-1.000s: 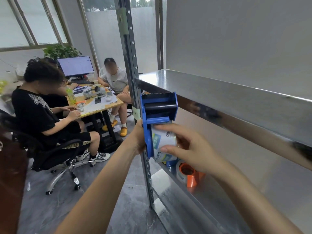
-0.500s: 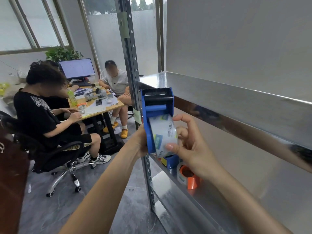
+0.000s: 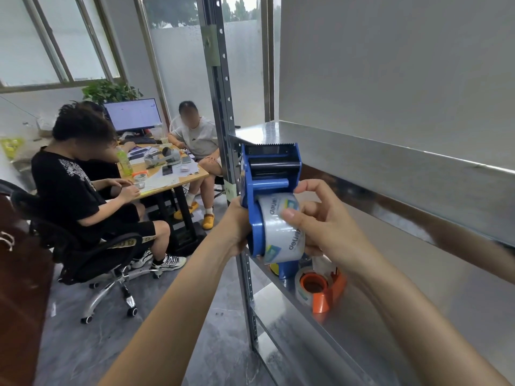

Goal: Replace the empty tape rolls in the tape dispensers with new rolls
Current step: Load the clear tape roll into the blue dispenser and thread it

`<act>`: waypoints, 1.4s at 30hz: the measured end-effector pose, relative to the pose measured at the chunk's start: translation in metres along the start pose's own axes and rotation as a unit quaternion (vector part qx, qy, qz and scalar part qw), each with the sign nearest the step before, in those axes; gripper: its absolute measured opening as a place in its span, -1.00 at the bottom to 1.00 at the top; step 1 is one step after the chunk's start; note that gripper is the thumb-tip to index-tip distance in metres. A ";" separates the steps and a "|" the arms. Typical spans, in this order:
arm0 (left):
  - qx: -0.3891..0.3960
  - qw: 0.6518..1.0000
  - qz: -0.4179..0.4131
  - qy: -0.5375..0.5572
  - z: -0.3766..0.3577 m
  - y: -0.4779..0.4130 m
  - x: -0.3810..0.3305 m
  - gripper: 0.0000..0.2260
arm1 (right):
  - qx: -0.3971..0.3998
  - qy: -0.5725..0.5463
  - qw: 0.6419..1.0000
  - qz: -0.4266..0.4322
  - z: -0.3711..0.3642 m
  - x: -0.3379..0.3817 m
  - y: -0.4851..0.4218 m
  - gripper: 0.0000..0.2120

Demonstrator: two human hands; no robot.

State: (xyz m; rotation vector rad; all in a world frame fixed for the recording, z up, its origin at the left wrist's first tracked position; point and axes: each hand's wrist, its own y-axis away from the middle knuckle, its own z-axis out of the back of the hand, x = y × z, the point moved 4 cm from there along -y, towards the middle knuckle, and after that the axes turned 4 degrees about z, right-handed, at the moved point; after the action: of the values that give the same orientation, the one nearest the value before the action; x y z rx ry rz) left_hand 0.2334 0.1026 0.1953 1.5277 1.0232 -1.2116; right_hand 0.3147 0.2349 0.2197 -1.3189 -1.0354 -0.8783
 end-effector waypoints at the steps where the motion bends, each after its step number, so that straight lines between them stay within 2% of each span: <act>1: 0.003 1.000 -0.002 -0.003 -0.001 0.001 -0.001 -0.74 | 0.010 -0.005 1.000 0.007 -0.002 0.002 0.001 -0.66; 5: 0.004 1.000 0.013 0.015 -0.001 0.002 -0.001 -0.72 | 0.049 0.045 0.992 0.103 -0.009 0.004 0.009 -0.52; 8: 0.008 0.999 0.025 0.027 -0.001 0.002 0.000 -0.71 | 0.048 0.120 0.982 0.135 -0.009 -0.001 0.017 -0.51; 12: 0.000 0.999 0.030 0.038 -0.001 0.004 0.002 -0.68 | 0.055 0.304 0.932 0.188 -0.007 0.005 0.021 -0.57; 14: 0.000 0.999 0.030 0.045 -0.002 0.005 0.002 -0.69 | 0.052 0.342 0.914 0.213 -0.009 0.008 0.022 -0.59; 23: 0.002 1.000 -0.003 0.003 -0.002 0.006 -0.009 -0.71 | -0.027 0.287 0.921 0.262 -0.010 0.008 0.028 -0.67; 29: -0.005 1.000 -0.025 -0.001 -0.003 0.007 -0.015 -0.77 | -0.074 0.257 0.937 0.227 -0.013 0.004 0.030 -0.73; 36: -0.017 1.000 -0.023 0.006 -0.007 0.007 -0.013 -0.74 | -0.083 0.270 0.932 0.226 -0.014 0.010 0.033 -0.69; 42: -0.036 0.999 -0.020 0.004 -0.010 0.006 -0.013 -0.74 | -0.064 0.322 0.916 0.230 -0.015 0.007 0.037 -0.85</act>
State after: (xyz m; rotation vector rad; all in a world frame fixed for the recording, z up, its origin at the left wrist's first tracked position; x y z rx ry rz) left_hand 0.2394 0.1097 0.2098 1.4633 1.0954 -1.1855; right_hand 0.3528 0.2236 0.2146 -1.1819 -0.1409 -0.9270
